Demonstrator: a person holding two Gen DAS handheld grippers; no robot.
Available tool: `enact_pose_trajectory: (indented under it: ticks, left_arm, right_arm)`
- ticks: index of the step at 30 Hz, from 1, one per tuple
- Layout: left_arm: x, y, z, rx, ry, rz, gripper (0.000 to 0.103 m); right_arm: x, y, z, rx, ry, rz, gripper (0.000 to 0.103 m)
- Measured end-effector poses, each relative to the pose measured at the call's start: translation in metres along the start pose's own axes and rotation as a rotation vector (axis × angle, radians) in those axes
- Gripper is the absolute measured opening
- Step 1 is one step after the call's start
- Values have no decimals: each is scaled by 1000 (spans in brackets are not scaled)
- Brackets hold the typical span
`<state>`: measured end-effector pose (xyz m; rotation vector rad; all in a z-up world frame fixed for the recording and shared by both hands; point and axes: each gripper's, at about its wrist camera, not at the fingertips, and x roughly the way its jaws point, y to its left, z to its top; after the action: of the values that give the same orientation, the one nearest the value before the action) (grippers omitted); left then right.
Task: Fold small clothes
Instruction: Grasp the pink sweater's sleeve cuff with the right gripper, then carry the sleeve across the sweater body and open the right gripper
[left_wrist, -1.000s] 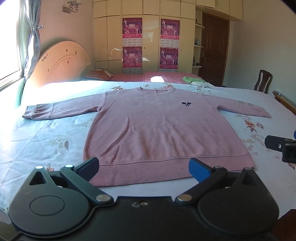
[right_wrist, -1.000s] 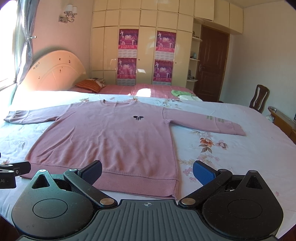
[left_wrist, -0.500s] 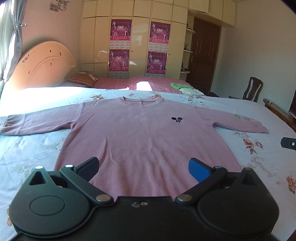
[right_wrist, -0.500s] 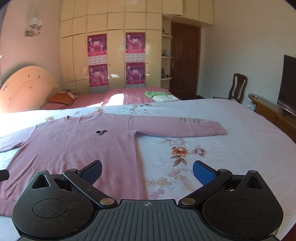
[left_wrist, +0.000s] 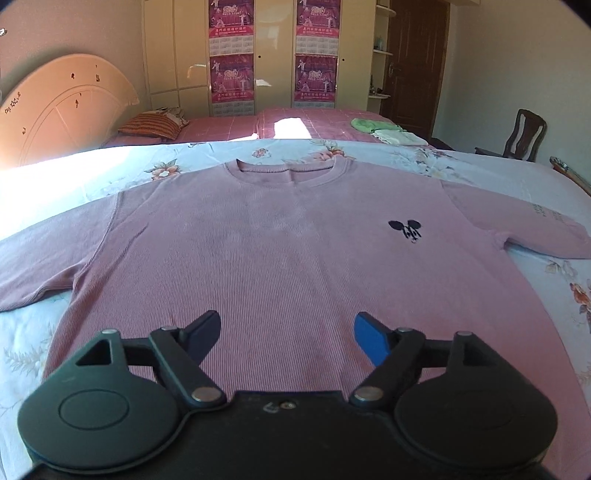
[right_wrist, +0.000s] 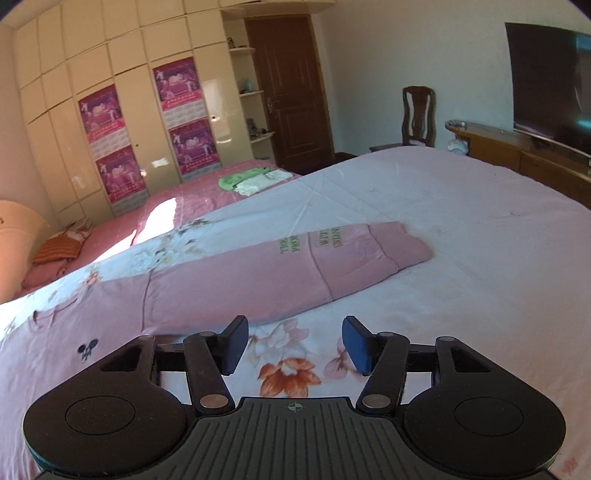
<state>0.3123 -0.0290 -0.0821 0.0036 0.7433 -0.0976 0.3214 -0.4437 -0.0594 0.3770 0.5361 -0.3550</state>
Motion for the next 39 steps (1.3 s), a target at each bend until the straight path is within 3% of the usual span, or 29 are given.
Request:
enact_pose_trajectory:
  ticks: [3, 8, 12, 13, 15, 16, 19, 21, 22, 23, 28, 31, 34, 37, 39]
  left_arm:
    - [26, 5, 7, -30, 19, -2, 75]
    - [59, 4, 15, -67, 66, 1, 75]
    - [78, -1, 19, -52, 92, -7, 75]
    - [83, -1, 22, -49, 94, -10, 76]
    - [89, -3, 22, -41, 97, -7, 78]
    - [93, -4, 26, -35, 89, -5, 78]
    - [98, -6, 32, -17, 84, -5, 80]
    - [101, -6, 33, 0, 86, -5, 81]
    - [103, -6, 35, 7, 87, -9, 82]
    - [103, -5, 35, 12, 88, -13, 82]
    - [90, 8, 35, 28, 76, 4, 81]
    - [79, 22, 31, 41, 66, 45, 82]
    - [74, 45, 27, 9, 83, 49, 79]
    - [71, 68, 25, -29, 91, 29, 56]
    - [70, 78, 26, -41, 97, 34, 54]
  right_arm:
    - [40, -31, 14, 88, 5, -19, 57]
    - [94, -90, 21, 315, 45, -36, 57]
    - [116, -127, 25, 454, 35, 19, 54]
    - [118, -132, 29, 461, 34, 24, 50]
    - [123, -135, 39, 434, 63, 16, 12]
    - [121, -136, 45, 414, 53, 18, 8]
    - [95, -122, 62, 207, -94, 14, 8]
    - [108, -127, 60, 147, 3, -79, 8]
    - [116, -137, 57, 185, 62, -81, 8]
    - [113, -139, 56, 184, 47, -73, 8]
    - [90, -115, 58, 76, 41, -125, 8]
    - [69, -81, 59, 27, 0, -94, 8]
    - [50, -33, 47, -87, -49, -18, 8]
    - [28, 28, 25, -179, -63, 92, 8]
    - [12, 71, 3, -233, -56, 178, 8]
